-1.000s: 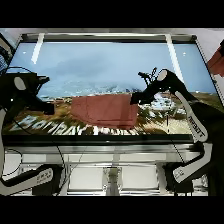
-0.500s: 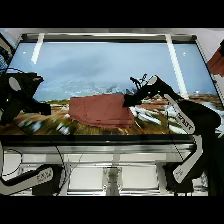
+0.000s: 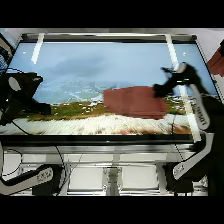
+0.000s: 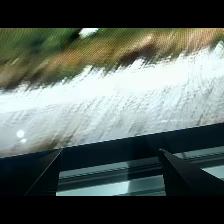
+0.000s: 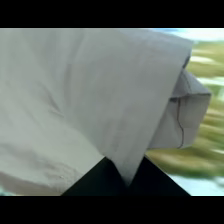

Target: Fold the clothes and pants, and hang the long-sleeved shirts on hangers.

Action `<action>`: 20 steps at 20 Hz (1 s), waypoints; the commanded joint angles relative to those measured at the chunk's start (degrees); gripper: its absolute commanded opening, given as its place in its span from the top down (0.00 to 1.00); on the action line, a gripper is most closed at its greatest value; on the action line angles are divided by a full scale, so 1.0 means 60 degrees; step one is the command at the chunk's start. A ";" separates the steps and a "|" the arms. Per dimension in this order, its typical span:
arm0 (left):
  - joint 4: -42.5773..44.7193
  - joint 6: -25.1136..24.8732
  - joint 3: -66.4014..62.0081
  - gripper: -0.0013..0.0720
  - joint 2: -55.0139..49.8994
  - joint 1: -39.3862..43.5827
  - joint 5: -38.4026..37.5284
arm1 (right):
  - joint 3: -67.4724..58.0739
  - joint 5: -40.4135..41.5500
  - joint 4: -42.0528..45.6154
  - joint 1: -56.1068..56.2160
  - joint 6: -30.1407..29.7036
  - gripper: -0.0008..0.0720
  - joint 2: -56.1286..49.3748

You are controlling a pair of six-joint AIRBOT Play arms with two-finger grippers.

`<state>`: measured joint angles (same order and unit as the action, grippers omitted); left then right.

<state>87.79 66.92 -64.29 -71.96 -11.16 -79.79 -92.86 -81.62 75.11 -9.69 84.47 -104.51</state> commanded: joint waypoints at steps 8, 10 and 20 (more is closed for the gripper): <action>0.0007 0.0000 0.0000 0.04 0.0000 -0.0004 0.0000 | -0.0197 -0.1486 0.2586 -0.6572 0.0554 0.50 0.1213; 0.0007 0.0000 0.0000 0.04 0.0000 -0.0004 0.0000 | -0.0197 -0.1490 0.2492 -0.7089 0.0484 0.47 0.1479; 0.0007 0.0000 0.0000 0.04 0.0000 -0.0004 0.0000 | 0.0084 -0.0743 0.0732 -0.2794 0.0481 0.54 0.5450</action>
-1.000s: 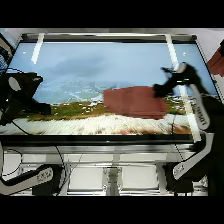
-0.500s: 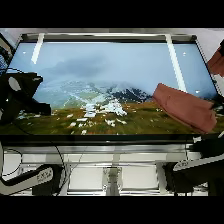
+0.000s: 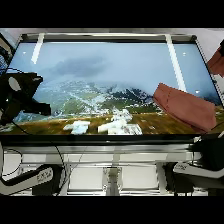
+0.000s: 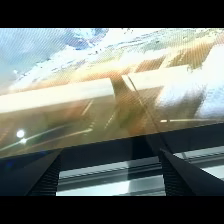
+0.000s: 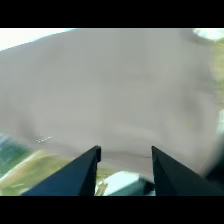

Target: Fold the clothes and pants, and hang the long-sleeved shirts on hangers.

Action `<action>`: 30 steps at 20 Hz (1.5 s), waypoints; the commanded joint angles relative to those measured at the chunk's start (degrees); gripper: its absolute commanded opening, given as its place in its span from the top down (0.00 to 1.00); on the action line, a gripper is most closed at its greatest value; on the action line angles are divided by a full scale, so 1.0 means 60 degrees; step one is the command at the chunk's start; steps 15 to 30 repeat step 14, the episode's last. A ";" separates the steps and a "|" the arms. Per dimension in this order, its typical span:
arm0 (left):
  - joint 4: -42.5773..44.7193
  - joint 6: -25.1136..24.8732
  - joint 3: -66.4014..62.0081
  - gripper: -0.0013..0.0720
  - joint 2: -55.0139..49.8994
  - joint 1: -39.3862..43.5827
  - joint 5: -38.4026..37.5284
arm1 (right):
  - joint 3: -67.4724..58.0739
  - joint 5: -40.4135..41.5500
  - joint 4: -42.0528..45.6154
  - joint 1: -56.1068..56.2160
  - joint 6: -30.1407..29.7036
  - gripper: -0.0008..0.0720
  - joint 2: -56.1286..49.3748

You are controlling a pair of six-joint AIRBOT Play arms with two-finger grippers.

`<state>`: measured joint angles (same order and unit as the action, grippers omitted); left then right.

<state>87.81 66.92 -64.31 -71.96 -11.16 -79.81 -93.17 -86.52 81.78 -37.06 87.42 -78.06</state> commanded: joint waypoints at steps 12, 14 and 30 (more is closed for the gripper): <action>0.0004 0.0000 0.0004 0.04 0.0000 -0.0004 0.0004 | 0.4342 0.0379 0.0240 1.2575 0.0579 0.98 0.1654; 0.0004 0.0000 0.0004 0.04 0.0000 -0.0004 0.0007 | 0.5016 0.0382 0.0200 1.2972 0.1122 0.98 0.1490; 0.0004 0.0000 0.0004 0.04 0.0000 -0.0004 0.0007 | 0.5016 0.0382 0.0200 1.2972 0.1122 0.98 0.1490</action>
